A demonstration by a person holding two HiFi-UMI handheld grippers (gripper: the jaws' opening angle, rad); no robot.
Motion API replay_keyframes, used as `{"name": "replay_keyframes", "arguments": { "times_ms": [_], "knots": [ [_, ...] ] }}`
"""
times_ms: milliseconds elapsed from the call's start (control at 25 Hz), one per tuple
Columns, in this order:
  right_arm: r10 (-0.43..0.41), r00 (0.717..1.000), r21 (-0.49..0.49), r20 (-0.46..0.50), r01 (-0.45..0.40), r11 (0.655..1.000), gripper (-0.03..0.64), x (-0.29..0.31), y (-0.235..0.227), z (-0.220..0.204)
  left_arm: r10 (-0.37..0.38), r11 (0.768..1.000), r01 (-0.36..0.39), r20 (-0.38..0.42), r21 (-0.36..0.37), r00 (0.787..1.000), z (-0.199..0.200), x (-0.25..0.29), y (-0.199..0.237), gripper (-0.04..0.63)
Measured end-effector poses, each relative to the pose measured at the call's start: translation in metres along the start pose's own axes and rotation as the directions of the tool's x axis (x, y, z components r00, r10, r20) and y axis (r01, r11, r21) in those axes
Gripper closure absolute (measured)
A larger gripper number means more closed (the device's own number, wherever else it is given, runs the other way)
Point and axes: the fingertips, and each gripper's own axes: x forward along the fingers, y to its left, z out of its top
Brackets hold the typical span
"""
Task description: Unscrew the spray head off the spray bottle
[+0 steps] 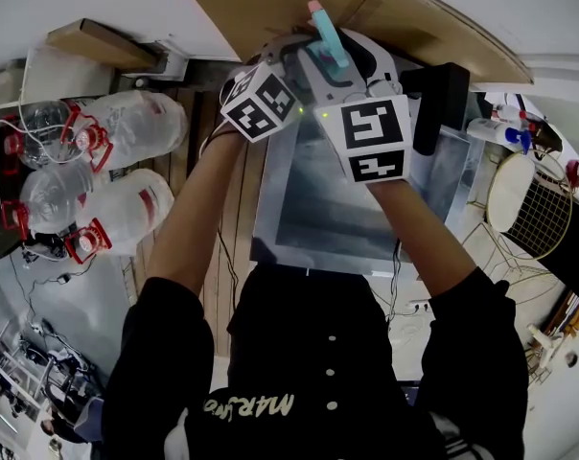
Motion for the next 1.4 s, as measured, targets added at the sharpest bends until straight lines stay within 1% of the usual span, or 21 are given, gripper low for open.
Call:
{"name": "replay_keyframes", "arguments": {
  "times_ms": [80, 160, 320, 440, 560, 960, 1160, 1400],
  "knots": [
    [0.024, 1.0, -0.028, -0.018, -0.024, 0.999, 0.417, 0.003, 0.0, -0.003, -0.001, 1.0, 0.001, 0.0, 0.001, 1.0, 0.0, 0.0, 0.0, 0.199],
    [0.051, 0.998, -0.055, -0.033, -0.053, 0.997, 0.449, 0.004, 0.0, -0.004, -0.001, 1.0, 0.001, -0.001, 0.002, 1.0, 0.0, 0.0, 0.0, 0.199],
    [0.112, 0.992, -0.097, -0.058, -0.117, 0.988, 0.453, 0.005, 0.002, -0.004, -0.005, 1.0, 0.005, 0.001, 0.002, 1.0, 0.0, 0.0, 0.0, 0.199],
    [0.168, 0.985, -0.085, -0.042, -0.171, 0.982, 0.454, 0.004, 0.003, -0.004, -0.009, 1.0, 0.009, 0.004, 0.003, 1.0, 0.0, -0.001, -0.001, 0.199],
    [0.206, 0.978, -0.067, -0.031, -0.208, 0.976, 0.456, 0.003, 0.002, -0.004, -0.013, 1.0, 0.013, 0.003, 0.005, 1.0, 0.0, 0.0, -0.001, 0.199],
    [0.219, 0.975, -0.098, 0.039, -0.214, 0.972, 0.457, -0.007, 0.002, 0.019, -0.008, 1.0, 0.008, -0.007, 0.008, 1.0, 0.0, 0.0, -0.001, 0.199],
    [0.214, 0.971, -0.076, 0.104, -0.207, 0.975, 0.457, -0.02, -0.006, 0.038, 0.003, 1.0, -0.003, -0.008, 0.003, 1.0, 0.0, 0.0, -0.002, 0.198],
    [0.213, 0.96, -0.056, 0.18, -0.206, 0.977, 0.457, -0.04, -0.013, 0.071, 0.014, 1.0, -0.014, -0.014, -0.003, 1.0, 0.0, 0.0, -0.001, 0.199]
  ]
}}
